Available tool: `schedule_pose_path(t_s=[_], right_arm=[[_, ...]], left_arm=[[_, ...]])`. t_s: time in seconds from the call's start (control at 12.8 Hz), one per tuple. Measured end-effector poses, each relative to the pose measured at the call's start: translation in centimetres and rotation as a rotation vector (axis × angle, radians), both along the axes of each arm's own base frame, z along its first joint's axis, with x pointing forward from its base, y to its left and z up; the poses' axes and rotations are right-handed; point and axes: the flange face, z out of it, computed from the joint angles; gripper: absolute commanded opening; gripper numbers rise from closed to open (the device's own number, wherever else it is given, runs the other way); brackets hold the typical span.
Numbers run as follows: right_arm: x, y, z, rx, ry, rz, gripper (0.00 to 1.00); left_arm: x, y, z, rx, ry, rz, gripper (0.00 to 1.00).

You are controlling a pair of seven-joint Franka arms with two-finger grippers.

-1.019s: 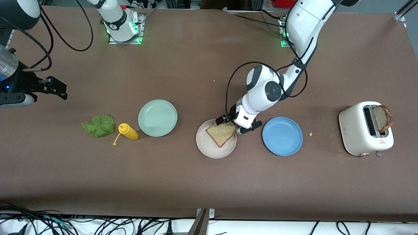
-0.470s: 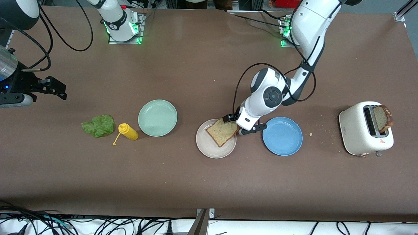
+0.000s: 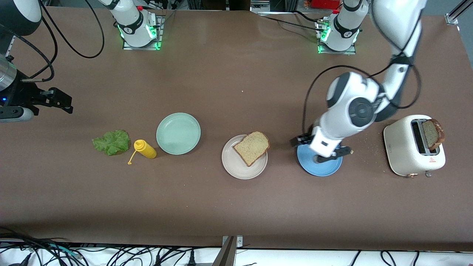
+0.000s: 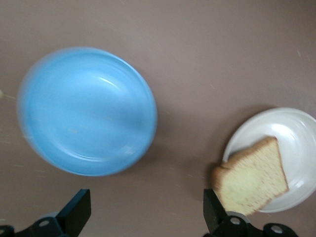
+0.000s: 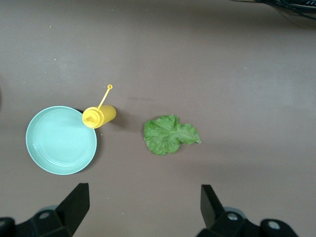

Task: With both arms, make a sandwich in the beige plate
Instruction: 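Return the left gripper to the toaster while the right gripper reaches the mustard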

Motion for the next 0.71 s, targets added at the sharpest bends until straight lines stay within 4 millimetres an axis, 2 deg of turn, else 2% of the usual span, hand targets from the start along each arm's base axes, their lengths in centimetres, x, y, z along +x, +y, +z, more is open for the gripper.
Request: schedule_pose_path(t_s=[0.16,0.39,0.55,0.71], right_arm=[[0.2,-0.8,-0.5,0.000,0.009,-0.014,1.00],[0.5,-0.9,-1.6,-0.001,0.035,-0.015,1.00],[0.5,-0.9,-1.8,-0.001,0.044,-0.015,1.00],[0.9,-0.8,-3.4,-0.003,0.074,-0.013,1.00]], left_arm=[[0.8,4.9,3.1,0.072,-0.026,0.023,0.99],[1.2,13.6,5.0,0.116,-0.004,-0.037,0.99],[1.1,21.3,5.9,0.109,0.008,-0.098,0.98],[0.1,29.3,6.3,0.098,0.029,-0.164,0.99]])
